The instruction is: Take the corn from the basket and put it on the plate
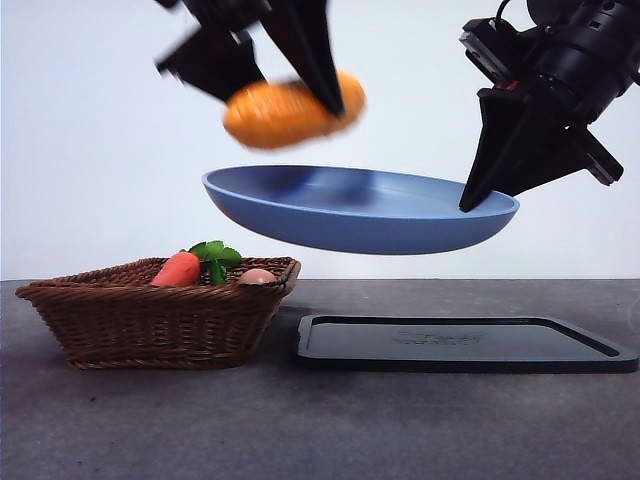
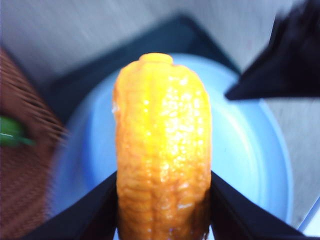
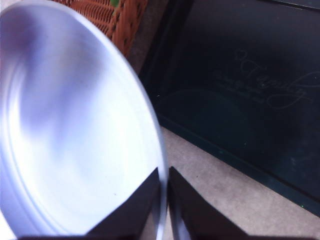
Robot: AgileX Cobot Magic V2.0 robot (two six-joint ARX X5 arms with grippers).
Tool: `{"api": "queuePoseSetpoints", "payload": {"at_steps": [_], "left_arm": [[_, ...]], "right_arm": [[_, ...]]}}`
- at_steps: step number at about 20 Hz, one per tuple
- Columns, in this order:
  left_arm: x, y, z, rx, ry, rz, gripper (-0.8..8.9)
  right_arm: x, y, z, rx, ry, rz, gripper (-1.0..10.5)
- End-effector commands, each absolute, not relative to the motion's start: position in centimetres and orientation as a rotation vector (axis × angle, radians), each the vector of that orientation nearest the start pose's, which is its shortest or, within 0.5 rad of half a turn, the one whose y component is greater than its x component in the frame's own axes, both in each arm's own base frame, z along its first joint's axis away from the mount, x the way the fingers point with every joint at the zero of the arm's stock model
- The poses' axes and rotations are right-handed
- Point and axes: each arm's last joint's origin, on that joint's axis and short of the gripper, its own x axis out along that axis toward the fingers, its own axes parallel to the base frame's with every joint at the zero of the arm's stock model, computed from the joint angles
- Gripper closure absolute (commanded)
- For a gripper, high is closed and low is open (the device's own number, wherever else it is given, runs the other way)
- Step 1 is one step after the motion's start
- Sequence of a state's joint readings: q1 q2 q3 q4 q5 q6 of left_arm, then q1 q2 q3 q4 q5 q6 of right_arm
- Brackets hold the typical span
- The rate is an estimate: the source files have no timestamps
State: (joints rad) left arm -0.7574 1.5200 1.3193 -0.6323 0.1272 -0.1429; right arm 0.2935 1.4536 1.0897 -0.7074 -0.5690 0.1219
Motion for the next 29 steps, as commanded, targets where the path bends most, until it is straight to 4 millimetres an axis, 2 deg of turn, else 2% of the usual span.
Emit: {"api": "queuePoseSetpoints", "payload": {"at_steps": [1, 3, 6, 10, 16, 18, 24, 29], "left_arm": [[23.6, -24.4, 29.1, 0.187, 0.886, -0.807, 6.45], [23.7, -25.4, 27.8, 0.213, 0.924, -0.816, 6.42], [23.5, -26.3, 26.6, 0.239, 0.961, -0.830, 5.59], [22.8, -27.0, 26.5, 0.256, 0.960, -0.851, 4.92], [22.4, -26.8, 26.6, 0.270, 0.990, -0.848, 4.31], [22.3, -26.7, 27.3, 0.267, 0.983, -0.850, 4.30], [22.1, -26.4, 31.5, 0.269, 0.923, -0.874, 4.20], [21.9, -26.1, 34.3, 0.277, 0.880, -0.891, 4.20]], "right_arm": [[27.1, 9.9, 25.7, 0.268, 1.131, 0.719, 9.5], [27.1, 9.9, 25.7, 0.268, 1.131, 0.718, 9.5], [27.1, 9.9, 25.7, 0.264, 1.130, 0.720, 9.5], [27.1, 9.9, 25.7, 0.263, 1.129, 0.720, 9.5], [27.1, 9.9, 25.7, 0.260, 1.129, 0.721, 9.5], [27.1, 9.9, 25.7, 0.259, 1.129, 0.721, 9.5], [27.0, 9.9, 25.7, 0.257, 1.133, 0.720, 9.5], [27.1, 9.5, 25.7, 0.266, 1.132, 0.706, 9.5]]}}
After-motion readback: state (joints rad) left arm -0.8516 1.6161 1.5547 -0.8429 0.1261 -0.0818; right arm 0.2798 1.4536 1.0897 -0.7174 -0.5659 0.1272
